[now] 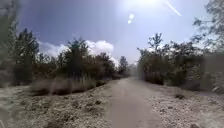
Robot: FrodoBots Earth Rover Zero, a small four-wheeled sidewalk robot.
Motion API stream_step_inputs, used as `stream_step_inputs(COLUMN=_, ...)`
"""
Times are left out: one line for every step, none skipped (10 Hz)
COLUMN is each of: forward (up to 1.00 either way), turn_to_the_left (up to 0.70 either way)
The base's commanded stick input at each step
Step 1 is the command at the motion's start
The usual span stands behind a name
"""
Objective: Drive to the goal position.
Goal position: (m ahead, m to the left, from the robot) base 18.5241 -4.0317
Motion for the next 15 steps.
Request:
stream_step_inputs(forward=0.6, turn_to_the_left=0.01)
stream_step_inputs(forward=0.6, turn_to_the_left=0.01)
stream_step_inputs(forward=0.6, turn_to_the_left=0.01)
stream_step_inputs(forward=0.6, turn_to_the_left=0.01)
stream_step_inputs(forward=0.6, turn_to_the_left=0.01)
stream_step_inputs(forward=0.6, turn_to_the_left=0.01)
stream_step_inputs(forward=0.6, turn_to_the_left=0.01)
stream_step_inputs(forward=0.6, turn_to_the_left=0.01)
stream_step_inputs(forward=0.6, turn_to_the_left=0.01)
stream_step_inputs(forward=0.6, turn_to_the_left=0.01)
stream_step_inputs(forward=0.6, turn_to_the_left=0.01)
stream_step_inputs(forward=0.6, turn_to_the_left=-0.06)
stream_step_inputs(forward=0.6, turn_to_the_left=-0.15)
stream_step_inputs(forward=0.6, turn_to_the_left=-0.07)
stream_step_inputs(forward=0.6, turn_to_the_left=0.01)
